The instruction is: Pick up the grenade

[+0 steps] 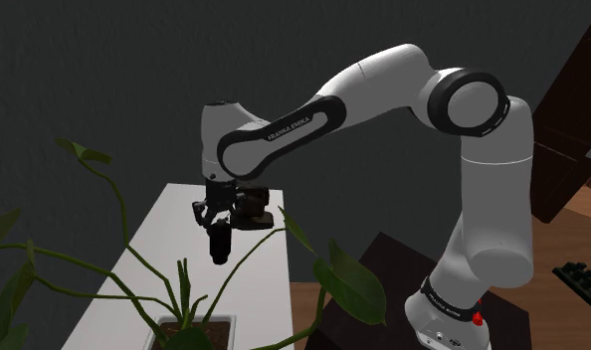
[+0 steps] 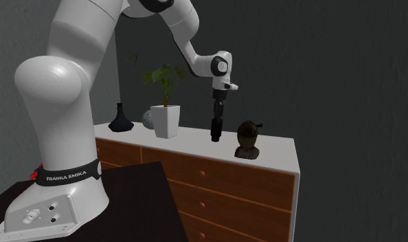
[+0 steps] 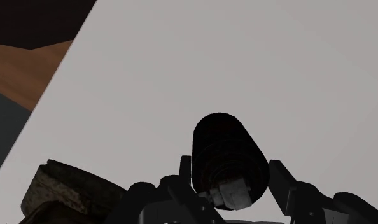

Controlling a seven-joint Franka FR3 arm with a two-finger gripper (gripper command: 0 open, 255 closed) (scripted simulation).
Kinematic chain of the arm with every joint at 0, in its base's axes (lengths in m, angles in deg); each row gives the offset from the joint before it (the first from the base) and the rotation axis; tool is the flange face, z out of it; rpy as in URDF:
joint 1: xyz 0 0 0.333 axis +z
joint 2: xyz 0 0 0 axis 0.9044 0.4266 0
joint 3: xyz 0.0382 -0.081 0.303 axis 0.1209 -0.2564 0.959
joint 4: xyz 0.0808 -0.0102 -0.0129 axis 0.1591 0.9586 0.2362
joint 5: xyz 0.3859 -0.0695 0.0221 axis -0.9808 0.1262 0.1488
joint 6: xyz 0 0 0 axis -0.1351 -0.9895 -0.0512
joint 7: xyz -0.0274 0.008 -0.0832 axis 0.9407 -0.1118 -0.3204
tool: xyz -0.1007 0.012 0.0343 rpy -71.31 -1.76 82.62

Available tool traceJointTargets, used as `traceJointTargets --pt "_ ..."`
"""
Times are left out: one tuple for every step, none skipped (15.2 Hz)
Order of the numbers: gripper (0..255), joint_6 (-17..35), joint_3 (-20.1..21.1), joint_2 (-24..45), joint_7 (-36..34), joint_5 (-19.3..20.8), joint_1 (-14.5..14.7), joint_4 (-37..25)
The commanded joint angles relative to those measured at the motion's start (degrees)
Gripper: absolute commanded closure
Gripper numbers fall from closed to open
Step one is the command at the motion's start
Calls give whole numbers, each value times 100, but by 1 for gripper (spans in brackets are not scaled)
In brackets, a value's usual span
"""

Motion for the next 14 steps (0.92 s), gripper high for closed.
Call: traceJointTargets --pt "255 -116 11 -77 11 -24 -14 -42" --pt "255 -180 17 -114 14 -36 -19 -69" --pt "255 -243 23 -150 16 -47 -23 -98" --pt "255 -308 29 -185 18 -59 -27 -129" --pt "255 -372 34 -220 21 -69 -31 -160" --pt "255 -437 39 -253 23 -80 -35 -193" --pt "255 -502 44 -286 24 -90 -39 -227" --pt "255 -568 48 -317 26 -100 -42 -263" --pt "255 -634 53 -347 27 -110 -46 -300" --pt "255 -701 57 -377 28 -119 -49 -339" --pt "255 -768 61 -405 29 -128 -51 -378" --pt "255 -835 65 -432 30 -136 -54 -420" --pt "255 -845 66 -437 30 -138 -55 -425" --pt "255 -845 65 -437 30 -138 -54 -426"
